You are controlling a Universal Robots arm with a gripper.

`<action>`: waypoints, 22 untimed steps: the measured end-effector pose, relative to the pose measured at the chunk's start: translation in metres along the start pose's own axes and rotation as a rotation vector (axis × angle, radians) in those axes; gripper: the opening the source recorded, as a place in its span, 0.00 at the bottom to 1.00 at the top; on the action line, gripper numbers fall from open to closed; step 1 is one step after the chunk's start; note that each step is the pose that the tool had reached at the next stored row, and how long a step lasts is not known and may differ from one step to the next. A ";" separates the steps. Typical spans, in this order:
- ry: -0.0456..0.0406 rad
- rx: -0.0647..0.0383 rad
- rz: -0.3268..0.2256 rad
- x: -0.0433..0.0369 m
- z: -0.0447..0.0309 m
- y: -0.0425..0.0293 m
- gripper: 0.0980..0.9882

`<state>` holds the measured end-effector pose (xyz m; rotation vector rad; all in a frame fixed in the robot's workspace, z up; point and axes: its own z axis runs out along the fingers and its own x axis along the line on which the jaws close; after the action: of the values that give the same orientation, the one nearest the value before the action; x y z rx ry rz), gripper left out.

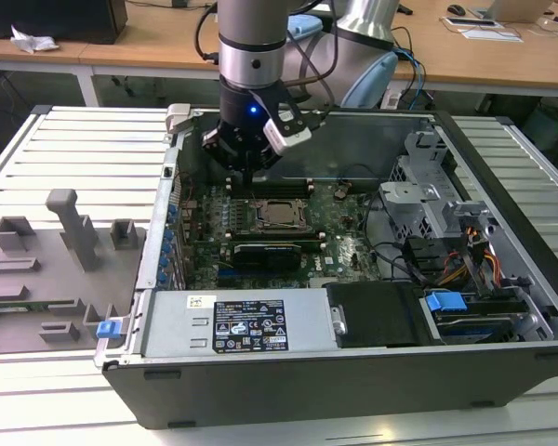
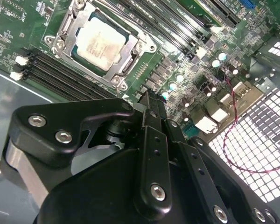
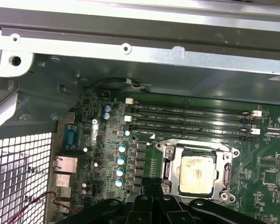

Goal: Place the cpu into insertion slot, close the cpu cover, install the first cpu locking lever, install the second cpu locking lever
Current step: 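Install the first cpu locking lever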

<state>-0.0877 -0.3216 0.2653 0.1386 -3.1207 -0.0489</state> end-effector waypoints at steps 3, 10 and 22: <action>-0.0002 0.000 0.000 0.0053 0.0007 0.0014 0.01; -0.0002 0.000 0.000 0.0114 0.0037 0.0131 0.01; -0.0002 0.000 0.000 0.0115 0.0072 0.0283 0.01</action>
<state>-0.1018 -0.2942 0.2592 0.1385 -3.1209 -0.0488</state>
